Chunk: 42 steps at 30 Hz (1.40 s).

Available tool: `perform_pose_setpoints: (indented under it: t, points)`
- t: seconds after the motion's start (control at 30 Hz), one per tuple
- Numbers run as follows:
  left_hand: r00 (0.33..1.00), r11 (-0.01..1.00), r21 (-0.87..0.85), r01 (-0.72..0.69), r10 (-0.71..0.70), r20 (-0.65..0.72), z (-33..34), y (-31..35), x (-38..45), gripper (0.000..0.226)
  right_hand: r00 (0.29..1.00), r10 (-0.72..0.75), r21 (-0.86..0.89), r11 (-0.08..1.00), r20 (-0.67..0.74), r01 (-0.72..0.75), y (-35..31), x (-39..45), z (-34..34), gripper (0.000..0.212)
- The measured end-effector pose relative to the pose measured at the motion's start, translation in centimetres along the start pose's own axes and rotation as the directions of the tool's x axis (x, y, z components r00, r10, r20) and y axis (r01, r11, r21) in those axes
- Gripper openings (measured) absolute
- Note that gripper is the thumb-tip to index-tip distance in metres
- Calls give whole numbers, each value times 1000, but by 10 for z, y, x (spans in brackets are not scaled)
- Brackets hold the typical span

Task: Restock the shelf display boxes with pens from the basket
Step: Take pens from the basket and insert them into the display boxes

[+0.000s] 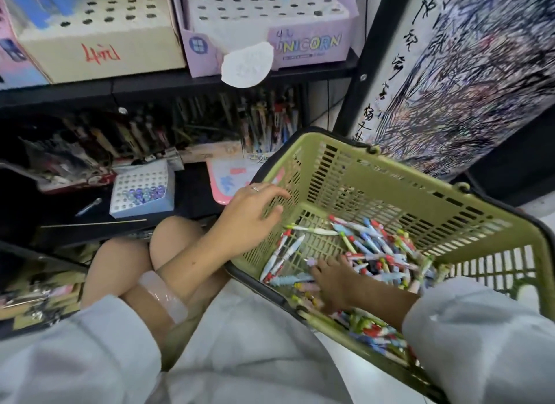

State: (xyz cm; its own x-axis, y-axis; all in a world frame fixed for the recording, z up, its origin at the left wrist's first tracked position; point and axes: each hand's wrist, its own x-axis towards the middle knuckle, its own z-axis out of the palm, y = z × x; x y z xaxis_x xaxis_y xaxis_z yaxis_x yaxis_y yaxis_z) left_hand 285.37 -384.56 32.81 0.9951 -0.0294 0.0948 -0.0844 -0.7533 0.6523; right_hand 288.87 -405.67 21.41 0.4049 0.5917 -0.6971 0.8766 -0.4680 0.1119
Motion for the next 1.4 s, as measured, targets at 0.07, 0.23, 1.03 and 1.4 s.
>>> perform_pose_setpoints:
  t: [0.07, 0.23, 1.03, 1.4]
  points:
    - [1000, 1000, -17, 15, -16, -11, 0, 1, 0, 26, 1000, 27, -7, 1000, 15, -27, -6, 2, 0, 88]
    - [1000, 999, -30, 14, -14, -15, 0, 2, -1, 26, 997, 78, 54, 995, 18, -78, -14, 4, 1, 87]
    - [997, 985, -152, 79, -79, 9, 1, 8, -3, 27, 976, 199, 995, -23, -87, 93, 43, -25, -22, 84]
    - [885, 586, -670, 456, -223, 408, 23, 58, 2, 84, 836, 401, 694, -477, -374, 539, 31, -45, -113, 47]
